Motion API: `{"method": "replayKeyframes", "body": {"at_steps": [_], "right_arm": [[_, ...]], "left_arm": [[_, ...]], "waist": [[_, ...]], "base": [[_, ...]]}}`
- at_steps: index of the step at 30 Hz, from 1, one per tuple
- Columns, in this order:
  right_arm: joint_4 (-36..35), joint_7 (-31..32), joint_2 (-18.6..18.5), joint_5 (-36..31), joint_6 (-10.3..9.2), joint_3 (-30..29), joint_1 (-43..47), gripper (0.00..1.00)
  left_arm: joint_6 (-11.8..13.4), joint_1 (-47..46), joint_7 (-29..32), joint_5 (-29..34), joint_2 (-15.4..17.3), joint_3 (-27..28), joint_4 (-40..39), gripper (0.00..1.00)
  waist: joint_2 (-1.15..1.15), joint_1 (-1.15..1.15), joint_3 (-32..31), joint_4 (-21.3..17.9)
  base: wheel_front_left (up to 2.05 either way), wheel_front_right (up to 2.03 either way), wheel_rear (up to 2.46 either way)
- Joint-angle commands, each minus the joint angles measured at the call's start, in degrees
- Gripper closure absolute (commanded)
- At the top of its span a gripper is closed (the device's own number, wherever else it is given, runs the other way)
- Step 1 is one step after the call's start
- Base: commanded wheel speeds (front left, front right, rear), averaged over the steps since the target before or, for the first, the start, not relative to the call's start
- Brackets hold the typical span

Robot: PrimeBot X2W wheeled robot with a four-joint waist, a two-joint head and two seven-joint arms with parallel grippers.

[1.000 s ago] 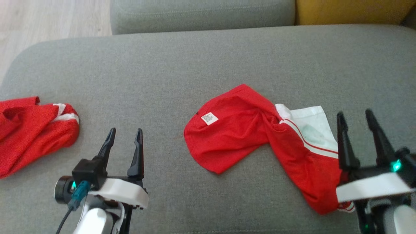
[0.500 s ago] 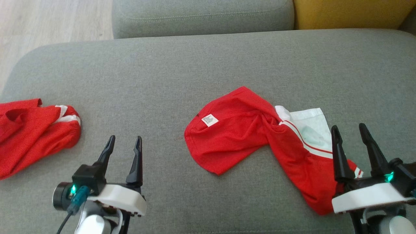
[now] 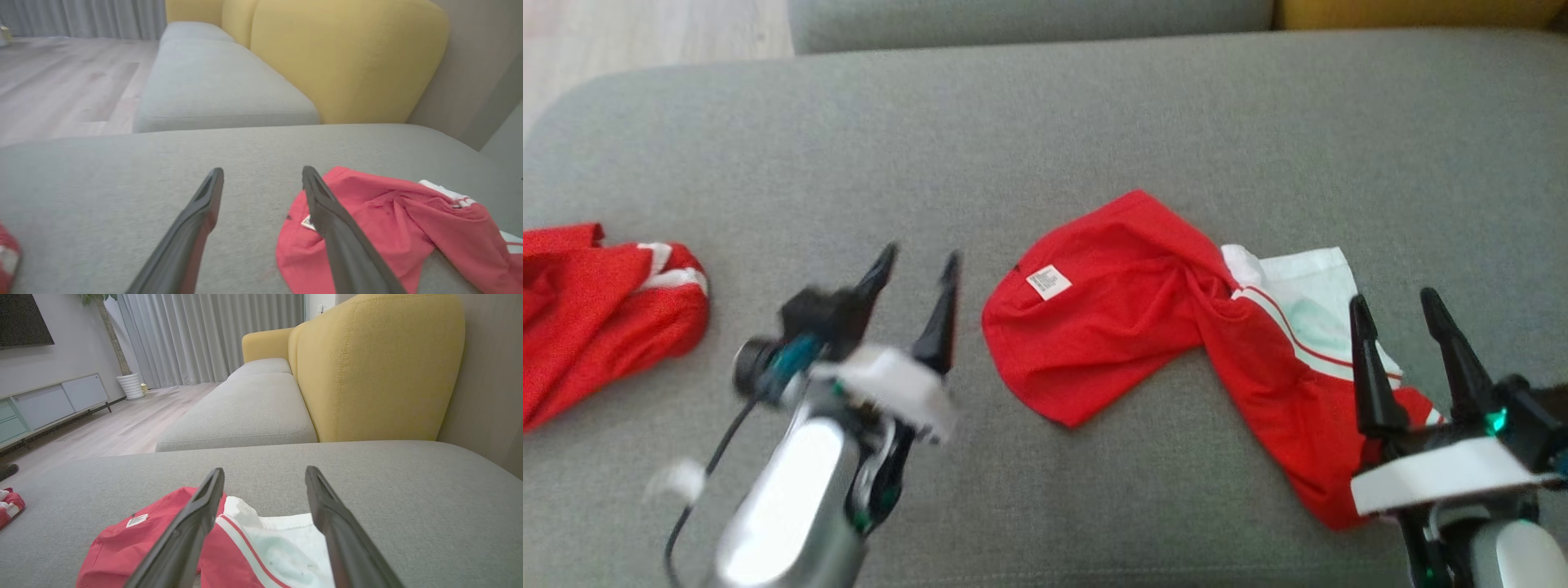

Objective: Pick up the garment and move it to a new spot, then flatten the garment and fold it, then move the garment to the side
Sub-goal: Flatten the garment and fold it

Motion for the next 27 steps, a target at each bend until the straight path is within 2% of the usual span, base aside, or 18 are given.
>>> {"method": "replayKeyframes", "body": {"at_steps": [1, 9, 16, 17, 18, 27], "right_arm": [[-2.09, 0.09, -0.7, -0.4, 0.43, 1.75, -2.98, 0.0], [-0.57, 0.28, -1.19, -0.09, 0.43, 2.4, -5.2, 0.0], [0.83, 0.94, -1.17, -0.6, 0.43, 1.62, -5.43, 0.0], [0.86, 0.98, -1.18, -0.68, 0.43, 1.65, -5.49, 0.0], [0.88, 0.97, -1.2, -0.7, 0.43, 1.66, -5.55, 0.0], [1.4, 0.93, -1.67, 0.0, 0.43, 0.4, -6.84, 0.0]], "left_arm": [[-0.79, -4.68, 0.69, -0.38, -0.01, 1.49, 0.17, 0.0], [-5.79, -12.59, 7.12, -4.47, -3.02, -0.99, 18.34, 0.0], [-8.39, -15.06, 8.86, -7.05, -4.23, -2.76, 28.32, 0.0], [-8.74, -15.4, 8.76, -7.39, -4.35, -3.01, 29.29, 0.44], [-9.05, -15.75, 8.55, -7.72, -4.45, -3.25, 30.12, 1.0], [-10.04, -18.37, 4.26, -8.69, -4.89, -5.8, 33.68, 1.0]], "waist": [[0.0, 0.0, 1.42, -0.69], [0.0, 0.0, 3.73, -2.76], [0.0, 0.0, 4.72, -3.2], [0.0, 0.0, 4.78, -3.23], [0.0, 0.0, 4.83, -3.23], [0.0, 0.0, 4.84, -2.46]], "base": [[0.0, 0.0, 0.0], [0.0, 0.0, 0.0], [0.0, 0.0, 0.0], [0.0, 0.0, 0.0], [0.0, 0.0, 0.0], [0.0, 0.0, 0.0]]}}
